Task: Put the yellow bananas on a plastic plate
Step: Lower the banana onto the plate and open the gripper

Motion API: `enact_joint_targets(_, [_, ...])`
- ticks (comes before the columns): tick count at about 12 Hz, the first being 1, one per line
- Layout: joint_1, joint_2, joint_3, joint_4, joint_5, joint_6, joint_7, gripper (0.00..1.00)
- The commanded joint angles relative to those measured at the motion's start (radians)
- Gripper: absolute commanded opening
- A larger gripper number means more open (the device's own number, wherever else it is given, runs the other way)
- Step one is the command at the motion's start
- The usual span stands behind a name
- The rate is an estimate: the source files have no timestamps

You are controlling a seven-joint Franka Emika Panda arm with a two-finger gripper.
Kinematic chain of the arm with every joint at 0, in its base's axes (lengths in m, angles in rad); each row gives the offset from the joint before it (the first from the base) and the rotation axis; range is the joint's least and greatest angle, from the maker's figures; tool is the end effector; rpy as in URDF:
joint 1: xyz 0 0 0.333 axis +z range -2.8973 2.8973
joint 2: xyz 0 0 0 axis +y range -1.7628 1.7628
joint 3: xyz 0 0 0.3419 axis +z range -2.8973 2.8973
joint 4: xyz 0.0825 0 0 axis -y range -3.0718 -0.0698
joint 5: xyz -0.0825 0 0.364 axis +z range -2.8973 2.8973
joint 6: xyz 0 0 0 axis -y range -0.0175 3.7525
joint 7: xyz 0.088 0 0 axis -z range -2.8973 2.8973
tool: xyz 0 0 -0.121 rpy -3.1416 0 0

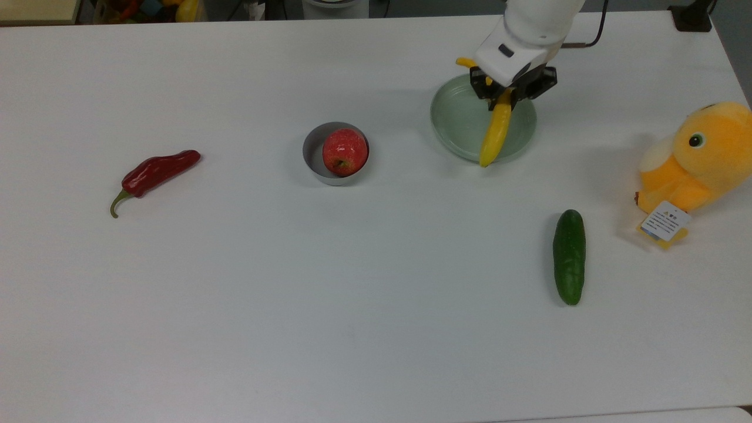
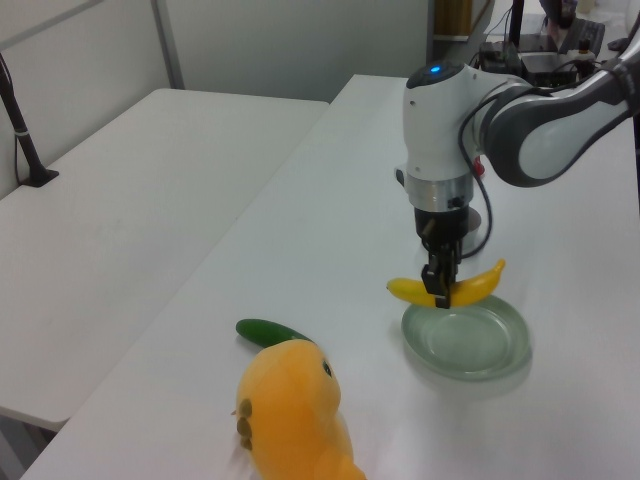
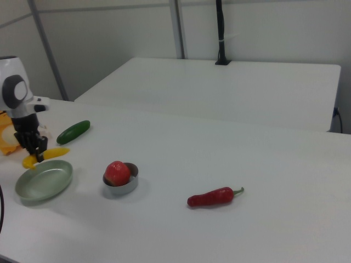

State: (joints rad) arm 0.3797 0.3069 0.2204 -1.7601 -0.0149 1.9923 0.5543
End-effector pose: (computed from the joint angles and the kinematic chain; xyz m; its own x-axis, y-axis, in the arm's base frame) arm 0.5182 0.3396 0.4101 0.9954 0.0448 -0.0850 0.0442 -0.9990 -0.0096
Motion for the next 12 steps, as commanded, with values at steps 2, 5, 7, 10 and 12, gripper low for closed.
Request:
enact_joint_targets(2, [0.036, -0.078, 0.008, -0.094, -0.011, -0.012, -0.034, 0.54])
enact_joint_targets(5, [0.022, -0.078, 0.007, -0.09, -0.013, -0.012, -0.034, 1.0])
enact_joint_targets(7, [0.015, -0.081, 0.007, -0.088, -0.011, -0.015, -0.033, 1.0])
enact_joint_targets(10, [-0.033, -0.132, 0.001, -0.084, -0.063, -0.015, -0.037, 1.0])
enact_joint_targets(12, [-0.058, -0.196, -0.059, -0.079, -0.066, -0.015, -0.088, 1.0])
